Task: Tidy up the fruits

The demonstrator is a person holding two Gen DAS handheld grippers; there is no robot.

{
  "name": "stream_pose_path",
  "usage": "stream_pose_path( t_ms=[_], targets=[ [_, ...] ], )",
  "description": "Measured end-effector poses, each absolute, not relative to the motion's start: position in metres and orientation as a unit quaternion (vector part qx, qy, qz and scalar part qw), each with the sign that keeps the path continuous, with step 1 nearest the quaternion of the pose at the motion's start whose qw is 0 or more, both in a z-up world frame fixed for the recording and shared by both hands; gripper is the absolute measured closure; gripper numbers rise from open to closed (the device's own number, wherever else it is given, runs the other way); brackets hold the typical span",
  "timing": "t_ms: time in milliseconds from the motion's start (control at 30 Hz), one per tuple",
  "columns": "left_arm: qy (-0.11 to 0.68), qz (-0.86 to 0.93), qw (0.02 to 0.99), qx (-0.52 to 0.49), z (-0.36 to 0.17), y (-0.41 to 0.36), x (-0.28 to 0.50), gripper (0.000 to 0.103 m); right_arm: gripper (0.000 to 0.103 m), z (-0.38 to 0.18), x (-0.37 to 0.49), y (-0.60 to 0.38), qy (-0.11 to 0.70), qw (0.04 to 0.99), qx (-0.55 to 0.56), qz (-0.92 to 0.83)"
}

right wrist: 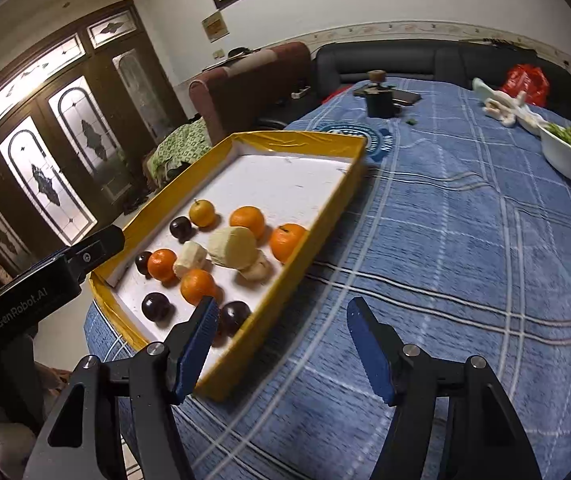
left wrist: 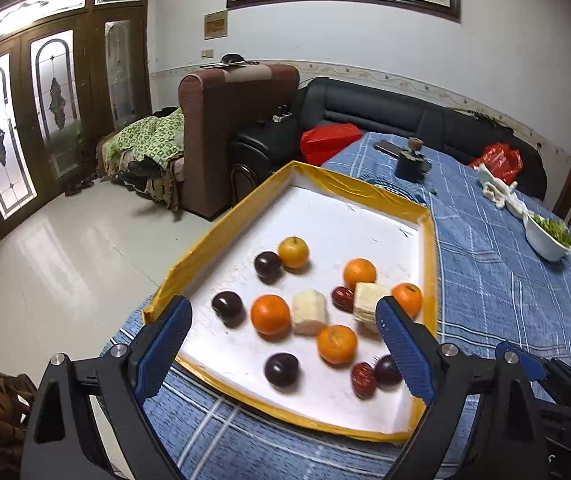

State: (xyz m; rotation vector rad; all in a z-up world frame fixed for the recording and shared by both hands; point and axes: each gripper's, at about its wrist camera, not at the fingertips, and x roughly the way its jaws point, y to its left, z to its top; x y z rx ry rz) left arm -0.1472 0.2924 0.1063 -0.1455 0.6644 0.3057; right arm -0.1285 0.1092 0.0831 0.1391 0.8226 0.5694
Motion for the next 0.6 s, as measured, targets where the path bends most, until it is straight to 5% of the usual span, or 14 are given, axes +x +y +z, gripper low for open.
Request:
stream_pose_path(
  t_ms=[600],
  targets=[
    [0.294, 0.141, 0.945, -0.023, 0.125, 0.234, -0.164, 0.008, 0.028, 0.084, -0.153, 0.054, 0.367, 0.892, 0.088, 0.249]
  ],
)
